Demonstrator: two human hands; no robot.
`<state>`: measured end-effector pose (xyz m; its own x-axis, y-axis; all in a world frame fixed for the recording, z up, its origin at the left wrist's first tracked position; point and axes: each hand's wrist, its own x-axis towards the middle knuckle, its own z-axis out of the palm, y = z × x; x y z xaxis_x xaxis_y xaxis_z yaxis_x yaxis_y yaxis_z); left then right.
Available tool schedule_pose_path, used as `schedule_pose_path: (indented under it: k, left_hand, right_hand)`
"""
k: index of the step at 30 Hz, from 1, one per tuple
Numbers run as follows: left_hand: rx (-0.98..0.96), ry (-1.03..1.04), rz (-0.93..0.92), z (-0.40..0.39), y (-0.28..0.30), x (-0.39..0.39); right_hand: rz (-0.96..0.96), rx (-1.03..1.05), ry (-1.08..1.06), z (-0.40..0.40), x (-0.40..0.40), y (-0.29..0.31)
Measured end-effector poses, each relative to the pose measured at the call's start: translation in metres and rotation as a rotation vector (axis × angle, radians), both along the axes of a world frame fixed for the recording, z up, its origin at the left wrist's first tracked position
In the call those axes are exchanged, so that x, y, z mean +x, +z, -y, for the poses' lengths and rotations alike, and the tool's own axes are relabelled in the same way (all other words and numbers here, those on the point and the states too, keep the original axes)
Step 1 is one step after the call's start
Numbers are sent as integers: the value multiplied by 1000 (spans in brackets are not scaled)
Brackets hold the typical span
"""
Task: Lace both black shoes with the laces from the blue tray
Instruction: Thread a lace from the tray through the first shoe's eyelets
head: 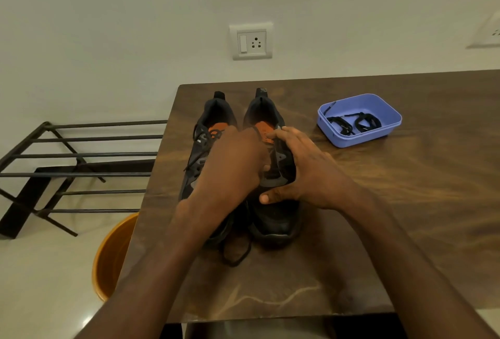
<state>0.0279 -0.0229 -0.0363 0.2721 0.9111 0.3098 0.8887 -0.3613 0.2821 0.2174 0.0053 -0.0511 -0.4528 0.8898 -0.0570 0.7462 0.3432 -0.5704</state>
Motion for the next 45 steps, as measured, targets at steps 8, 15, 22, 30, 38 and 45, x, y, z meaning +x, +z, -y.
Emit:
schedule_pose_path:
  k: [8, 15, 22, 30, 38, 45]
  left_hand:
    - [-156, -1, 1309, 11, 41, 5]
    - [-79, -40, 37, 1, -5, -3]
    - [-9, 53, 290, 1, -3, 3]
    - [-96, 50, 998, 3, 25, -8]
    - [-55, -76, 62, -3, -3, -10]
    - [-67, 83, 1007, 0, 21, -12]
  right_hand:
    - [5, -24, -22, 0, 0, 3]
    - [-8, 6, -9, 1, 1, 1]
    - [-29, 9, -11, 2, 1, 0]
    - [-18, -3, -14, 1, 0, 2]
    - [-45, -7, 1, 0, 0, -1]
    - [-48, -14, -5, -2, 1, -2]
